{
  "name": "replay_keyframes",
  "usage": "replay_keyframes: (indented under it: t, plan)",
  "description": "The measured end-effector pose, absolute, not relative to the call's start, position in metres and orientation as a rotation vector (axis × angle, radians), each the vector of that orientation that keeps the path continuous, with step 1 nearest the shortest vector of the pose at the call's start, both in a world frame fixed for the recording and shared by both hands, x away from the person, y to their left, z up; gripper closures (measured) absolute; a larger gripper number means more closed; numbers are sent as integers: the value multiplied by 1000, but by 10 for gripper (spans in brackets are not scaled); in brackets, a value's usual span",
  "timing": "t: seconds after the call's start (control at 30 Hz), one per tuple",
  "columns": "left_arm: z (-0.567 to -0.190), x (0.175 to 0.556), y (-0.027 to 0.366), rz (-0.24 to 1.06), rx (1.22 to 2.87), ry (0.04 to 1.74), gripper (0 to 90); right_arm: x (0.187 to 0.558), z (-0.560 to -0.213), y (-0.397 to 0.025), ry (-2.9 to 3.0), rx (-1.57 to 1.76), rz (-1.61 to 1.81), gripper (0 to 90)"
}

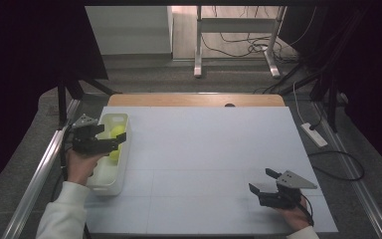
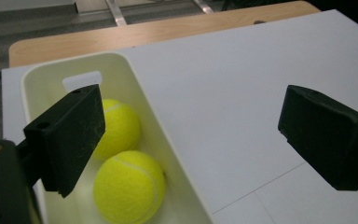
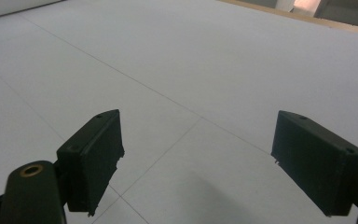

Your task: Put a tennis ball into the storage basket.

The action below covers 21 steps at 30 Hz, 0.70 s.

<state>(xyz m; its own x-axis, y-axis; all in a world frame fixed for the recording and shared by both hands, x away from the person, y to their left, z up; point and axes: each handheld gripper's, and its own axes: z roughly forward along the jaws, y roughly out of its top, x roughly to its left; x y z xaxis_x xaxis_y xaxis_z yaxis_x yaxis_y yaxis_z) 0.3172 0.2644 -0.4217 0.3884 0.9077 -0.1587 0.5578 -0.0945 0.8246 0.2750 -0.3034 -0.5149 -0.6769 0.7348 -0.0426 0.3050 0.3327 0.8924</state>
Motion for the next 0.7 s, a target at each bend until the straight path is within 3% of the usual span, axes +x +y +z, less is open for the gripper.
replay_keyframes:
  t: [0.7]
  plan:
    - [-421,294,226,439,1800,1079,87,273,-514,-304,2155,914,1300,159]
